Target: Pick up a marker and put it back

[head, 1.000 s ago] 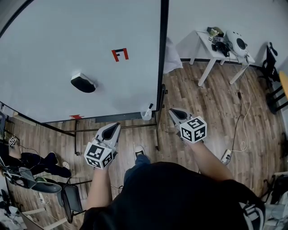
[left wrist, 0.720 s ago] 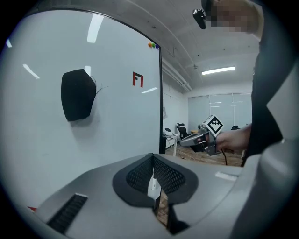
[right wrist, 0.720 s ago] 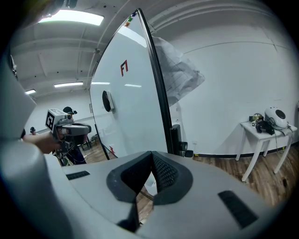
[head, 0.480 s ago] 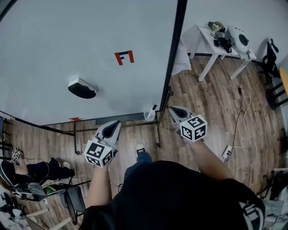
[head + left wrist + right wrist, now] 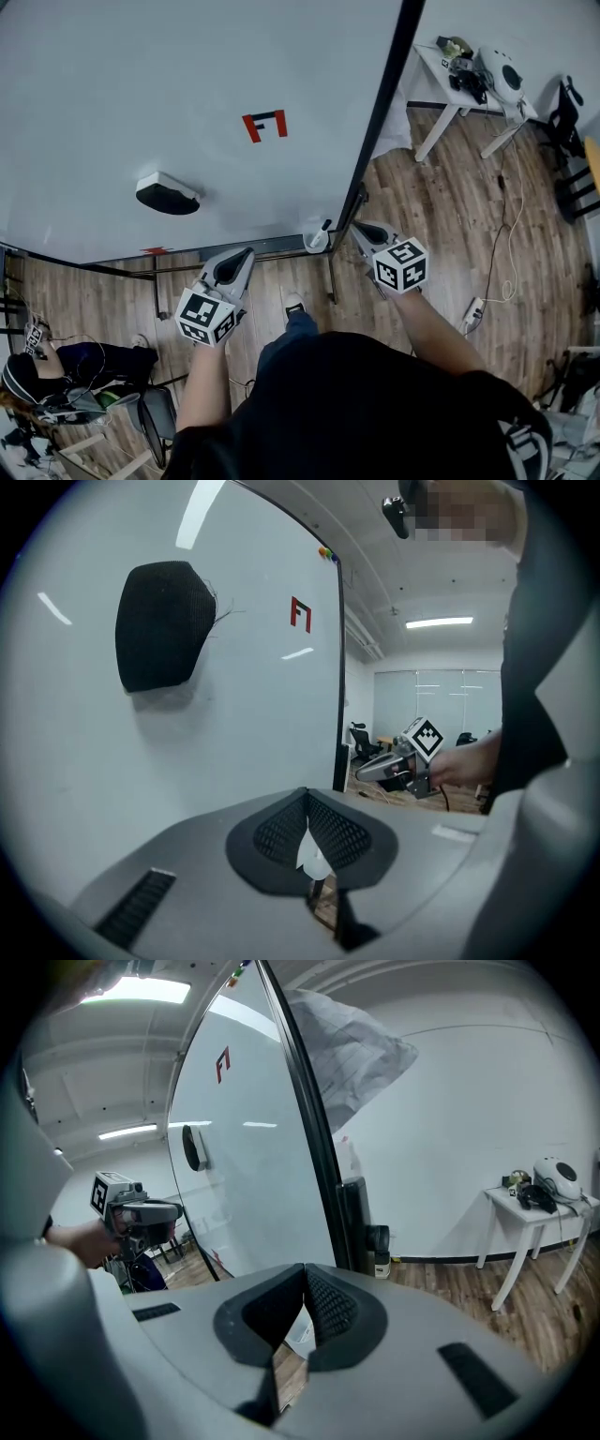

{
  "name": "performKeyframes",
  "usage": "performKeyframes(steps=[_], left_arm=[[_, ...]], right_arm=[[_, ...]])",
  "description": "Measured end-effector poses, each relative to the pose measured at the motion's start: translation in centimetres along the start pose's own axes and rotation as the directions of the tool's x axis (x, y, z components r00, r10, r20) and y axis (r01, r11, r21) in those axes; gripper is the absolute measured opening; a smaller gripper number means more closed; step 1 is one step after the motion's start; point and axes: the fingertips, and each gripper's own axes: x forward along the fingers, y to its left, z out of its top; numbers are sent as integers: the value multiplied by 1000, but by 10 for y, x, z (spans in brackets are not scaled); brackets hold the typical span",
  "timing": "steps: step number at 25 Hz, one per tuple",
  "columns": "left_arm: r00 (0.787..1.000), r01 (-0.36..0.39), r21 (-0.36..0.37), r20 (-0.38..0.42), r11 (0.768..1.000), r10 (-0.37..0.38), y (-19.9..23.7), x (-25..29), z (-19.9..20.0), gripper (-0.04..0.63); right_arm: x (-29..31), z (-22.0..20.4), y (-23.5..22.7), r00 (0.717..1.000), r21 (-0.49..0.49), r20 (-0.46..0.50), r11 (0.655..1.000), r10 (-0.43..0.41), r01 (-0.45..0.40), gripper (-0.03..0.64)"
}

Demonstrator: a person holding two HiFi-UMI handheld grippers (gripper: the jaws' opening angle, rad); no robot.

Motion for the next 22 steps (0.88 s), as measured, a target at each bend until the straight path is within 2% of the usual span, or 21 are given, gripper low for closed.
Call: performKeyframes(steps=[22], left_arm=[[999,21,-43,-36,999,-23,32,12,-24,14]], right_arm=[[75,-80,-13,990,136,-136,990,40,-22,66]])
